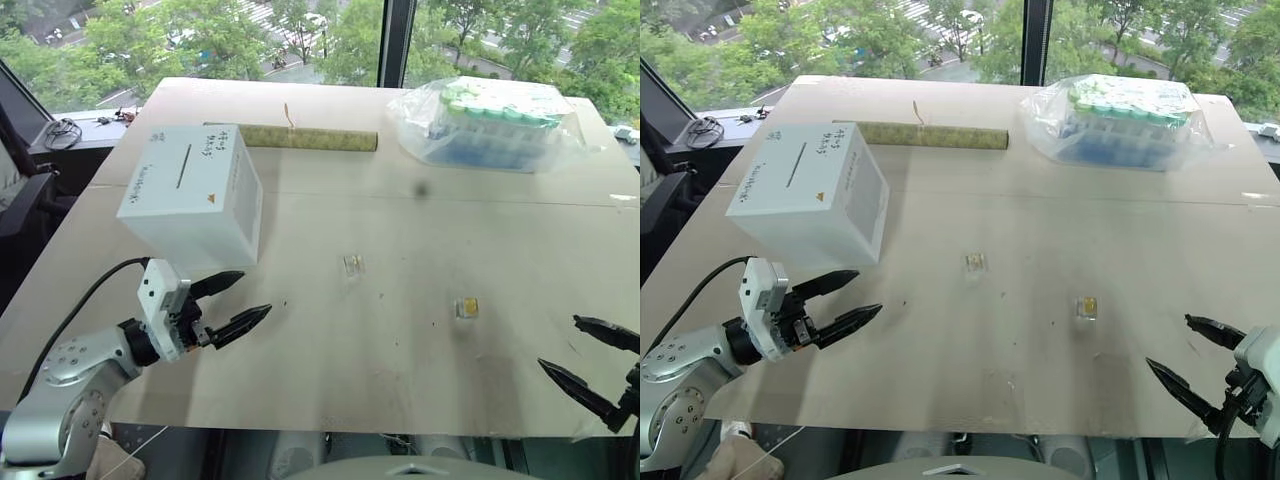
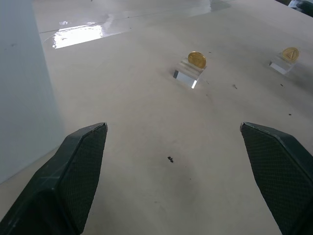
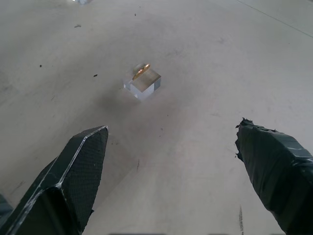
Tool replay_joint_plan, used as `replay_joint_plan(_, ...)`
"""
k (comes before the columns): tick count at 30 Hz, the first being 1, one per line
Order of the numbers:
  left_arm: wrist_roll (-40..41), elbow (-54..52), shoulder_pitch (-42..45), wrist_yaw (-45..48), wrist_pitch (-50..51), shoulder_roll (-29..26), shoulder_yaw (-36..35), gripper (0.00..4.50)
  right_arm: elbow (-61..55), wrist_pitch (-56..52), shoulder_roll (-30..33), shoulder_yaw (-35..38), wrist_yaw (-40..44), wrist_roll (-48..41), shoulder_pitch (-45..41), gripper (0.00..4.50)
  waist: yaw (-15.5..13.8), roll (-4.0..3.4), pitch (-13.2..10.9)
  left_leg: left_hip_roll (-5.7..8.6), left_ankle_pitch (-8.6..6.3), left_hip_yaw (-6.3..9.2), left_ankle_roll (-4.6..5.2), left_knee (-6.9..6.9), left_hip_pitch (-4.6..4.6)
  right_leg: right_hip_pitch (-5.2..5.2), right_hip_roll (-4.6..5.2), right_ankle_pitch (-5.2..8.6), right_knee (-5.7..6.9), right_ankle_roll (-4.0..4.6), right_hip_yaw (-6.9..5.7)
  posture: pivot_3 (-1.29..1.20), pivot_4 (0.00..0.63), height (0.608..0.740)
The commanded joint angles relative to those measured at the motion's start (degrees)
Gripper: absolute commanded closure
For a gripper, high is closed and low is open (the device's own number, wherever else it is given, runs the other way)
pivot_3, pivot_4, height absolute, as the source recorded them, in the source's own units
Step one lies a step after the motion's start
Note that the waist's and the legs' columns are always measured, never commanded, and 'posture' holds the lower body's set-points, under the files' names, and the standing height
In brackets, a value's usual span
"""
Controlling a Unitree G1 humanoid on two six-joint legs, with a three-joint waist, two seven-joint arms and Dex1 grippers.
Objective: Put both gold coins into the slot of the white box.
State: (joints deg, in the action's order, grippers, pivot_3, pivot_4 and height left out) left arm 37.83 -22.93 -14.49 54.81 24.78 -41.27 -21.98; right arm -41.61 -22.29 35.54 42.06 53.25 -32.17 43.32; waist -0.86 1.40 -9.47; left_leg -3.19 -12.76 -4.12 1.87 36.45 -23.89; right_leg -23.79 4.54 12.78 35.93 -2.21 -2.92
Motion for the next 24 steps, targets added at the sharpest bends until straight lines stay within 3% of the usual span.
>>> replay_joint_plan(1, 3.3, -2.3, 5.1, 2.4, -0.4, -0.7, 1.3, 0.06, -5.1, -6.4, -0.1, -1.2, -7.9, -2.6, -2.2, 0.0, -0.1, 0.0, 0.0, 0.0, 0.0, 0.0, 0.0, 0.0, 0.0, 0.0, -0.01, 0.0, 0.0, 0.01, 0.0, 0.0, 0.15, 0.74)
replay_joint_plan(4, 7.9, -5.0, 11.8, 6.6, 1.7, -1.4, 5.5, 0.06, -13.1, -21.1, 0.8, -7.2, -22.4, -12.1, -9.1, 0.0, -0.3, 0.05, 0.0, -0.06, -0.01, 0.18, -0.02, 0.16, -0.09, -0.01, -0.04, 0.01, 0.01, -0.01, -0.21, 0.0, 0.15, 0.74)
replay_joint_plan(9, 10.7, -7.2, 13.7, 11.2, 4.5, -4.3, 8.4, 0.06, -14.2, -31.3, 1.5, -12.8, -34.6, -21.1, -18.7, 0.0, 0.3, 0.04, 0.1, -0.05, 0.01, 0.04, 0.02, 0.32, 0.05, 0.13, -0.15, -0.04, 0.02, 0.01, 0.07, 0.0, 0.15, 0.74)
replay_joint_plan(10, 3.4, 0.2, 11.1, 14.9, -4.5, -0.7, 14.5, 0.06, -13.7, -33.0, 1.4, -14.0, -36.9, -22.5, -20.7, 0.0, 0.3, 0.03, 0.1, -0.05, 0.01, 0.02, 0.02, 0.35, 0.04, 0.11, -0.24, -0.04, 0.02, 0.01, 0.11, 0.0, 0.15, 0.74)
replay_joint_plan(11, -5.4, 14.5, 9.8, 18.5, -17.6, 4.8, 21.5, 0.02, -13.3, -34.4, 1.4, -14.9, -39.0, -23.9, -22.5, 0.25, 0.1, -0.4, 0.4, -0.04, 0.01, 0.04, 0.02, 0.41, -0.01, 0.11, -0.31, -0.05, 0.01, 0.02, 0.11, 0.0, 0.15, 0.74)
replay_joint_plan(13, 0.5, 4.9, 11.2, 19.1, -10.2, -0.7, 17.3, 0.0, -12.5, -36.5, 1.4, -16.1, -42.7, -28.1, -25.4, 0.75, 0.2, -0.76, 0.7, 0.14, -0.1, -0.16, 0.18, 0.39, 0.07, 0.16, -0.3, -0.07, -0.12, 0.06, 0.33, 0.0, 0.15, 0.74)
replay_joint_plan(14, 4.4, -0.9, 12.5, 18.4, -5.6, -3.8, 14.7, 0.0, -12.2, -37.7, 1.8, -16.7, -44.4, -29.3, -26.6, 1.2, 0.0, 0.23, 0.1, 0.19, -0.17, -0.27, 0.28, 0.46, 0.13, 0.08, -0.28, -0.09, 0.14, 0.1, 0.54, 0.0, 0.15, 0.74)
replay_joint_plan(15, 7.3, -6.0, 13.2, 17.3, -2.2, -6.1, 13.3, 0.0, -11.8, -38.9, 2.2, -17.6, -46.2, -30.1, -27.8, 1.77, -0.2, 0.56, 0.1, -0.06, -0.14, 0.06, 0.24, 0.52, -0.35, -0.18, -0.53, -0.13, 0.17, 0.2, 0.34, 0.0, 0.15, 0.74)
replay_joint_plan(17, 9.2, -9.5, 13.5, 14.9, -0.4, -7.2, 13.3, 0.0, -11.0, -40.5, 2.8, -18.8, -49.1, -31.5, -29.3, 1.77, -0.5, 0.68, 0.2, -0.55, 0.04, 0.61, -0.09, 0.87, -1.01, -0.55, -0.75, -0.16, 0.31, 0.34, -0.17, 0.0, 0.15, 0.74)
replay_joint_plan(18, 10.7, -12.0, 13.5, 12.9, 1.3, -7.7, 13.1, 0.0, -10.4, -41.3, 2.8, -19.7, -50.6, -31.9, -30.3, 1.77, -0.5, 0.56, 0.3, -0.54, 0.04, 0.75, -0.12, 0.88, -0.89, -0.41, -0.74, -0.18, 0.24, 0.38, -0.21, 0.0, 0.15, 0.74)
replay_joint_plan(20, 15.0, -19.1, 13.4, 7.2, 5.1, -8.8, 12.0, 0.0, -9.5, -42.6, 3.1, -21.6, -52.9, -32.0, -31.9, 1.77, 0.0, -0.37, 0.6, -0.22, 0.04, 0.52, -0.05, 0.86, -0.82, -0.3, -0.51, -0.19, 0.14, 0.31, -0.11, 0.0, 0.15, 0.74)
replay_joint_plan(24, 24.7, -30.2, 12.8, -3.8, 9.6, -11.5, 8.6, 0.0, -8.1, -44.2, 3.5, -23.0, -56.5, -33.2, -34.6, 1.77, 0.4, -0.11, 0.6, -0.02, -0.07, 0.22, 0.15, 0.93, -0.74, -0.32, -0.61, -0.24, 0.17, 0.17, 0.42, 0.0, 0.15, 0.74)
